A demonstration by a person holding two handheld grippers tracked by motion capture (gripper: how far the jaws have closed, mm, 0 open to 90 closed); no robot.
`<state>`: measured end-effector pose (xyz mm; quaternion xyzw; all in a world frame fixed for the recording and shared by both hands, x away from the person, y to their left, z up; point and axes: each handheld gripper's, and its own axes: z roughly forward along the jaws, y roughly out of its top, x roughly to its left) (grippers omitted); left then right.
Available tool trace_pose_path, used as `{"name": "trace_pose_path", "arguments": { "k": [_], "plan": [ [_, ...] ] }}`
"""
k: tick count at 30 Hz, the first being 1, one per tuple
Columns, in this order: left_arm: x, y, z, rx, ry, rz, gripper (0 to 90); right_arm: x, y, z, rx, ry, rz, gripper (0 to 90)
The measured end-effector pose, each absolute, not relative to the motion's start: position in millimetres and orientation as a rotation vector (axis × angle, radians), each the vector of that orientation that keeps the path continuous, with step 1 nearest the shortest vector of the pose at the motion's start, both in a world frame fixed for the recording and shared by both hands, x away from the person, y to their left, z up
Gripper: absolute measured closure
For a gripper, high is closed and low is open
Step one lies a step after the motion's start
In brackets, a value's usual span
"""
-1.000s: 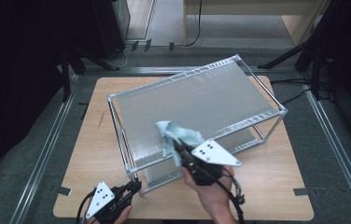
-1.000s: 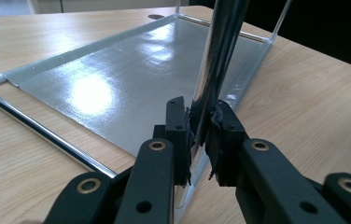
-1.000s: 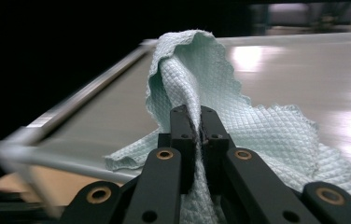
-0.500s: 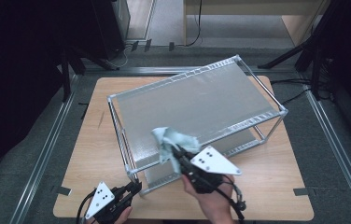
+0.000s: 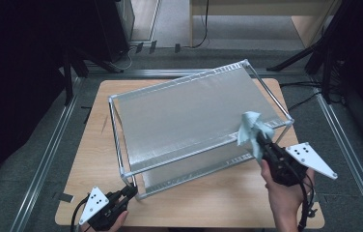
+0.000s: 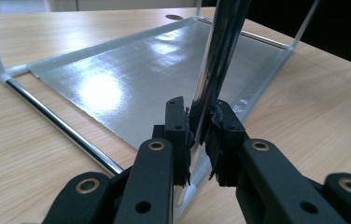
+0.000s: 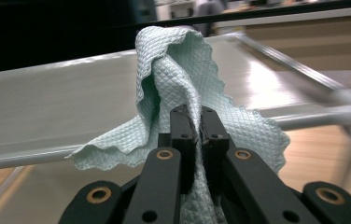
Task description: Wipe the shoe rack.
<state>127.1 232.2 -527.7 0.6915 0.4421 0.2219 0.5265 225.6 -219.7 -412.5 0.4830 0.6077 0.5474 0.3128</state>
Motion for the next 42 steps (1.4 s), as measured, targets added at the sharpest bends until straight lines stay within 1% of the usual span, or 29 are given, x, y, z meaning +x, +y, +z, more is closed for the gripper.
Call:
{"name": "trace_pose_path", "arguments": {
  "k": [5, 8, 11, 15, 20, 25, 27, 29, 33, 42],
  "plan": [
    [129, 239, -528, 1.640, 1.078, 0.542, 79.5, 237, -247, -417, 1.348, 1.513, 1.423, 87.0],
    [129, 239, -528, 1.643, 1.073, 0.546, 79.6, 237, -251, -418, 1.383, 1.507, 1.459, 87.0],
    [130, 240, -528, 1.643, 1.075, 0.550, 79.7, 231, -241, -418, 1.385, 1.554, 1.526, 87.1],
    [131, 239, -528, 1.648, 1.072, 0.552, 79.7, 220, -207, -417, 1.319, 1.665, 1.578, 87.1],
    [130, 239, -528, 1.645, 1.074, 0.552, 79.8, 203, -148, -417, 1.174, 1.818, 1.621, 87.1],
    [131, 239, -528, 1.649, 1.070, 0.551, 79.8, 179, -87, -425, 1.013, 1.981, 1.668, 87.0],
    [131, 239, -528, 1.650, 1.068, 0.551, 79.8, 171, -69, -427, 0.947, 2.038, 1.681, 87.1],
    [131, 239, -528, 1.652, 1.066, 0.550, 79.8, 169, -63, -428, 0.911, 2.051, 1.678, 87.1],
    [131, 240, -528, 1.654, 1.064, 0.550, 79.9, 176, -76, -427, 0.949, 2.003, 1.657, 87.1],
    [131, 240, -528, 1.654, 1.063, 0.540, 79.7, 209, -156, -429, 1.139, 1.755, 1.540, 87.1]
  ]
}}
